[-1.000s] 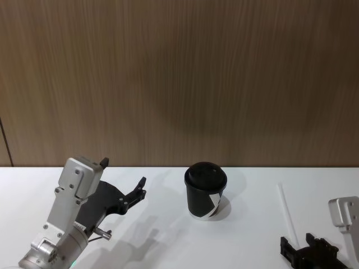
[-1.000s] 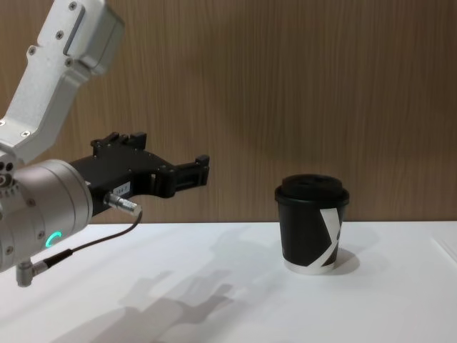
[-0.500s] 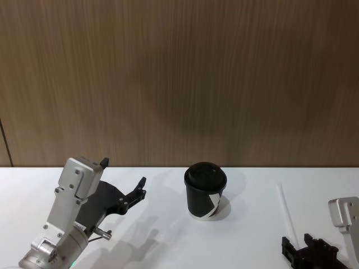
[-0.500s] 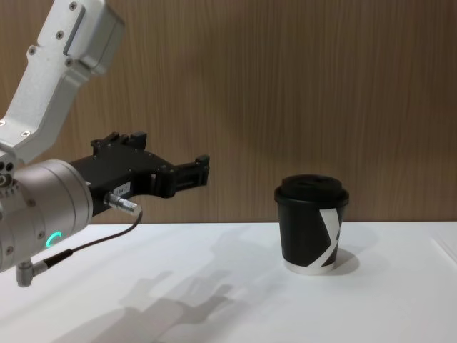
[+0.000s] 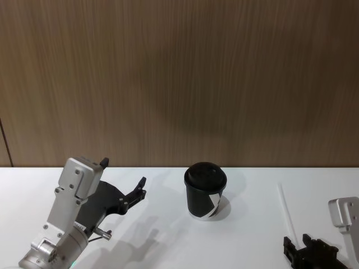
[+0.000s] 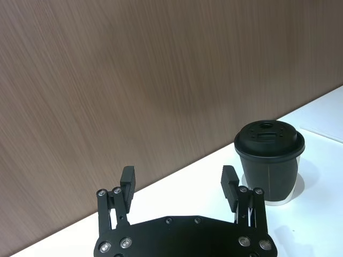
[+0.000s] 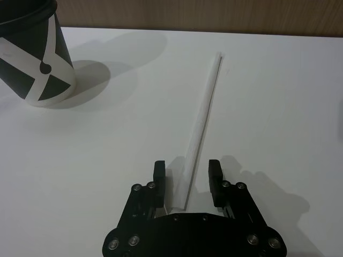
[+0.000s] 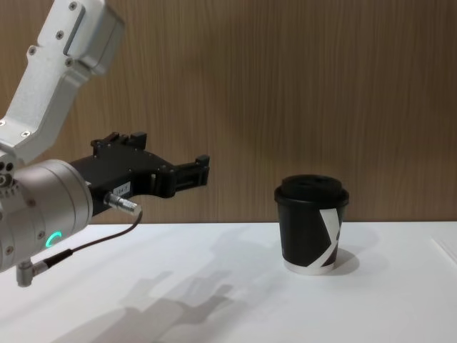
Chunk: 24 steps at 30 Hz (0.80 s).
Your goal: Pick up the straw with one hand, pass it to the other hand, and insert it into the cup.
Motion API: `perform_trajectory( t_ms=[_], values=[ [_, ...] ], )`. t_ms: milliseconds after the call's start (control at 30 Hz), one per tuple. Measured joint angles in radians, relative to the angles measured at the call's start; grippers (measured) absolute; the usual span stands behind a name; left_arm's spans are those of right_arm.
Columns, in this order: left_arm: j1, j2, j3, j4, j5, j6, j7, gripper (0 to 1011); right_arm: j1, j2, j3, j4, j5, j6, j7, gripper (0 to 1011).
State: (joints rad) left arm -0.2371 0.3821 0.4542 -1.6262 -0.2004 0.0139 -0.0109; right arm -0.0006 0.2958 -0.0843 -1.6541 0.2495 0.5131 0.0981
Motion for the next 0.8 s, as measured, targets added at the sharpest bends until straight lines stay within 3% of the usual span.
perform_trajectory(
  t_ms=[800],
  values=[
    [0.000,0.000,0.000,0.000,0.000,0.000,0.000,1003,0.000,0.000,0.000,0.000,0.000,0.001,0.000,319]
  ],
)
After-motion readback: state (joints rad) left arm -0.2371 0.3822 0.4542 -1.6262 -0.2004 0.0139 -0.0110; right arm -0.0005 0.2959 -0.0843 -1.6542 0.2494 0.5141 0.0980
